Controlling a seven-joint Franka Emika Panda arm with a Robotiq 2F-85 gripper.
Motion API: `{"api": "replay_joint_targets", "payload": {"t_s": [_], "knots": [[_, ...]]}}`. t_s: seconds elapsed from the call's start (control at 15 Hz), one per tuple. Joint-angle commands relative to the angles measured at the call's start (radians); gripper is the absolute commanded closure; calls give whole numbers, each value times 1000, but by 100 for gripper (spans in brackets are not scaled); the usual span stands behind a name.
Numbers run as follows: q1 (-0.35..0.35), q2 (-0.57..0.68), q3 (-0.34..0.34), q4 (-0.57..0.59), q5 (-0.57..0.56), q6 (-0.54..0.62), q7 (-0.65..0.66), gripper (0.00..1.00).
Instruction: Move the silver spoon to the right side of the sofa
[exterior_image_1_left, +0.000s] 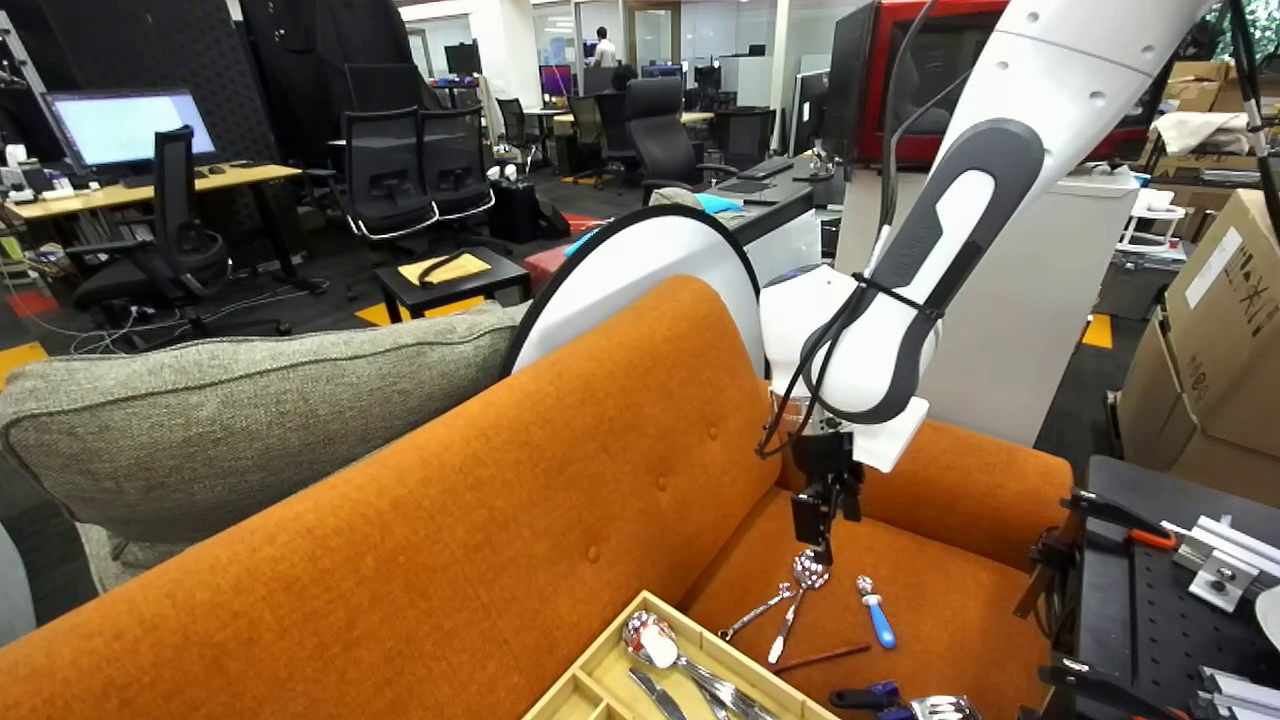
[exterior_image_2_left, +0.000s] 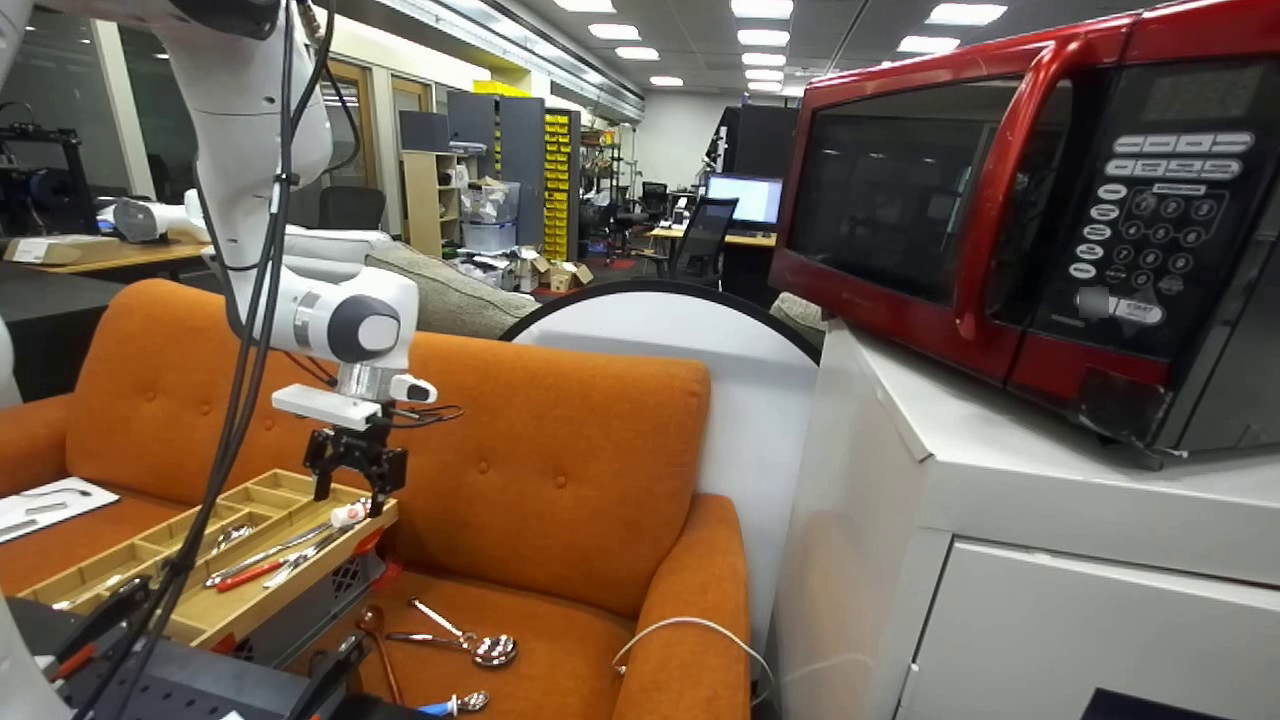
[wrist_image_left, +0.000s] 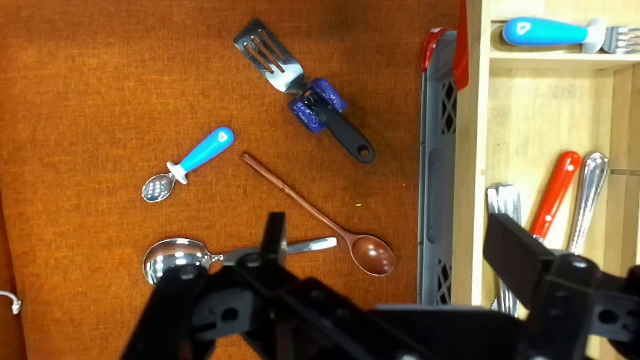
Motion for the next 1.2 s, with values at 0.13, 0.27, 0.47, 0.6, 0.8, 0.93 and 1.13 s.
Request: {"api": "replay_joint_targets", "payload": {"t_s": [0.13,0.27,0.47,0.6,0.8,0.93,1.13], "knots": [[-30,157,11,112,10,51,-23,0],[-38,231,10,170,12,55,-16,0],[-37,345,-2,265,6,53,4,0],[-33,337,-4,245,-2,58,6,0],[-36,390,-5,298,-1,56,12,0],[-36,389,-5,302,-1,55,15,0],[-36,389,-5,303,-1,55,15,0]]}}
